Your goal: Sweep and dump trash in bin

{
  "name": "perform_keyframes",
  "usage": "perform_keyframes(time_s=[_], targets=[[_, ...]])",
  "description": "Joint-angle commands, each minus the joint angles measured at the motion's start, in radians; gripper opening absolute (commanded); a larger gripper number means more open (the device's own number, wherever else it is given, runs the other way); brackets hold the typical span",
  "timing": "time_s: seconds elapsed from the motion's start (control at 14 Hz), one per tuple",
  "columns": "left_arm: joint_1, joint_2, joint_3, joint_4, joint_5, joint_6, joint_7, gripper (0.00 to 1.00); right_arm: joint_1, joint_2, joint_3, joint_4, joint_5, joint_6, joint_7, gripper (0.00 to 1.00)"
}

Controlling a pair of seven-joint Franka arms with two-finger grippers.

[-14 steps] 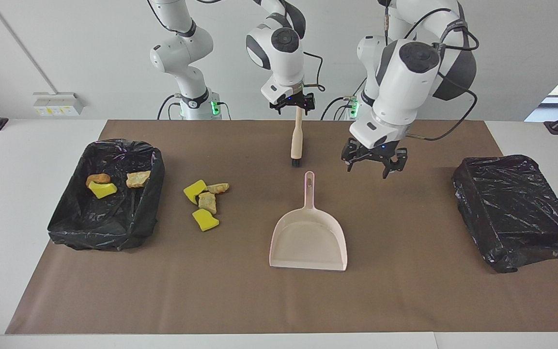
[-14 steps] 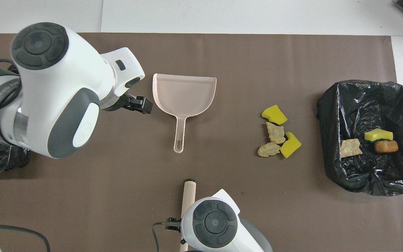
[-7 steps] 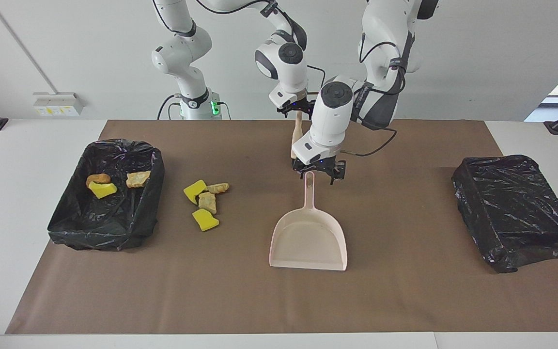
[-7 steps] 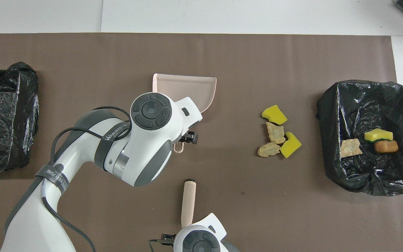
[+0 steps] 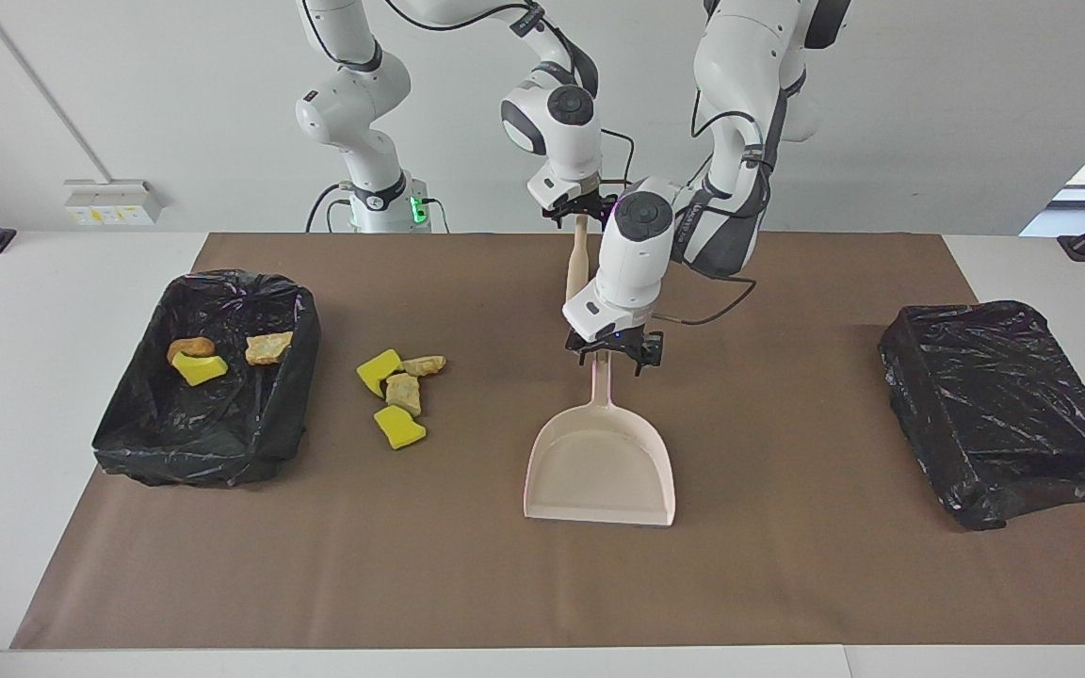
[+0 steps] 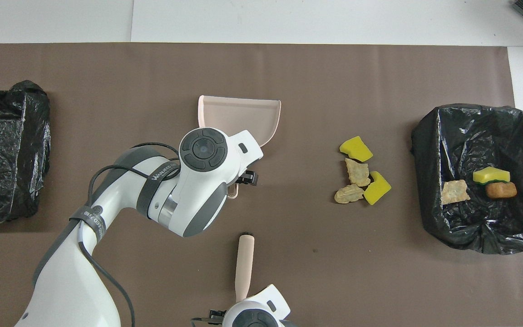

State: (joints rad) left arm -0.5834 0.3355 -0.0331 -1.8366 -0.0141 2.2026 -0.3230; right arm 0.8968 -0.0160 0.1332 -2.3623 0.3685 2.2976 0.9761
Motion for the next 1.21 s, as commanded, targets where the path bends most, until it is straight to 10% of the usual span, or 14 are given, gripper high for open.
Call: perform_keyframes(time_s=[0.0, 0.43, 0.57, 0.86, 1.14], targets=[[0.005, 0.013, 0.006, 0.014, 0.028, 0.037, -0.015, 0.96, 0.005, -0.013, -0.004, -0.022, 0.018, 0.031, 0.016, 0.0], [0.01, 0.027, 0.006, 0.03, 0.052, 0.029, -0.01, 0.55, -0.009, -0.005, -0.012, 0.001, -0.002, 0.008, 0.013, 0.0], [0.008, 0.028, 0.006, 0.028, 0.052, 0.022, -0.01, 0.52, -0.044, -0.041, -0.018, 0.037, -0.014, -0.114, 0.012, 0.0], [0.011, 0.022, 0.006, 0.034, 0.135, 0.005, 0.025, 0.13, -0.174, -0.157, -0.017, 0.09, -0.132, -0.398, -0.051, 0.0], [0.013, -0.015, 0.015, 0.056, 0.138, -0.098, 0.209, 0.06, -0.352, -0.202, -0.015, 0.153, -0.238, -0.608, -0.186, 0.0]])
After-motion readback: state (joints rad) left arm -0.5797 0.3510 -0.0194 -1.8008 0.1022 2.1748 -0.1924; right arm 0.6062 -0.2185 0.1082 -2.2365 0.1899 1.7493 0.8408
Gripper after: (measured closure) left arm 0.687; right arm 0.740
